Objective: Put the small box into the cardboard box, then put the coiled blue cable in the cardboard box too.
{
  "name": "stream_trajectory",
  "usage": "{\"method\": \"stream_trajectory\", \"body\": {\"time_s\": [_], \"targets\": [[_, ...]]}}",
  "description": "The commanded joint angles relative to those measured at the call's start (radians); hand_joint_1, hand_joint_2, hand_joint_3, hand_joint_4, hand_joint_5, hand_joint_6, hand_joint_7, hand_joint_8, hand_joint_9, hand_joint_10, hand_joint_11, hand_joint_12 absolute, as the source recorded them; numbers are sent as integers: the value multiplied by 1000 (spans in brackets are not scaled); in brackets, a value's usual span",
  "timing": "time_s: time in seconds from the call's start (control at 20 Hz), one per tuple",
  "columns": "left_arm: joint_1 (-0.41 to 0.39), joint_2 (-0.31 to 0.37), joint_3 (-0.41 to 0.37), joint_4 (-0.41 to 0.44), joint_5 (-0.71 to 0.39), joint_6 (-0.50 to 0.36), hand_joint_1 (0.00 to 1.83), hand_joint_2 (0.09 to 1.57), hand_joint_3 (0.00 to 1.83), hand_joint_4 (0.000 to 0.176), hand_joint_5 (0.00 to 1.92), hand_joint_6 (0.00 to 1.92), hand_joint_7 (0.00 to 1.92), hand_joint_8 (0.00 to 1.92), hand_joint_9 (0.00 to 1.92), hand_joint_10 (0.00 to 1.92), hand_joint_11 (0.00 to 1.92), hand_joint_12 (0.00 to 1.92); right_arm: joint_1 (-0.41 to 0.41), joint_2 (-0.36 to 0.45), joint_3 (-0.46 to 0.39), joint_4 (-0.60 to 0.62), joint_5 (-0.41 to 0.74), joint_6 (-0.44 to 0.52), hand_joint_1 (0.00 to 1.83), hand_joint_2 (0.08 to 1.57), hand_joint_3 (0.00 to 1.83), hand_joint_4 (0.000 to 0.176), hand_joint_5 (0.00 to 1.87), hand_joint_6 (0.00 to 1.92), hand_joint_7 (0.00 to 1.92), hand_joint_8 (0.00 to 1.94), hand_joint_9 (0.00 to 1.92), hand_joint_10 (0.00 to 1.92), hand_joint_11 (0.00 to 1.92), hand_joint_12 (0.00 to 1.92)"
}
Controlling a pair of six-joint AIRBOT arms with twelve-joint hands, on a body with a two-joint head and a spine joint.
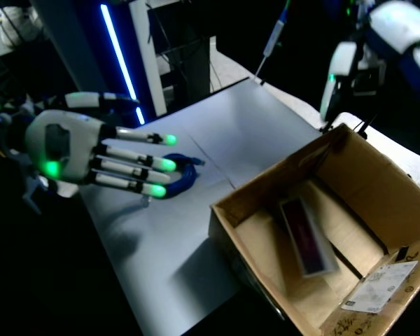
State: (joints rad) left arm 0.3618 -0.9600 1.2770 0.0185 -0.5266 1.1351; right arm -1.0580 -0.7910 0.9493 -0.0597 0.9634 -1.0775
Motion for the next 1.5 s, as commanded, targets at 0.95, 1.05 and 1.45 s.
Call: {"method": "stream_trajectory", "body": {"time_s": [0.95, 1.05, 1.45], "targets": [[648, 207, -343, -166, -487, -86, 472, 833, 3, 176, 0, 0, 0, 0, 0, 0, 13, 7, 84, -91, 57, -44, -20, 11, 628, 862, 0, 176, 0, 0, 0, 0, 0, 0, 0, 0], [688, 215, -354, -184, -513, -86, 421, 828, 1, 176, 0, 0, 0, 0, 0, 0, 31, 15, 142, -136, 90, -115, -125, 11, 690, 853, 0, 176, 0, 0, 0, 0, 0, 0, 0, 0], [717, 237, -386, -188, -576, -83, 293, 869, 7, 176, 0, 0, 0, 0, 0, 0, 0, 0, 189, -180, 151, -149, -234, 11, 748, 819, 0, 176, 0, 0, 0, 0, 0, 0, 0, 0]]}}
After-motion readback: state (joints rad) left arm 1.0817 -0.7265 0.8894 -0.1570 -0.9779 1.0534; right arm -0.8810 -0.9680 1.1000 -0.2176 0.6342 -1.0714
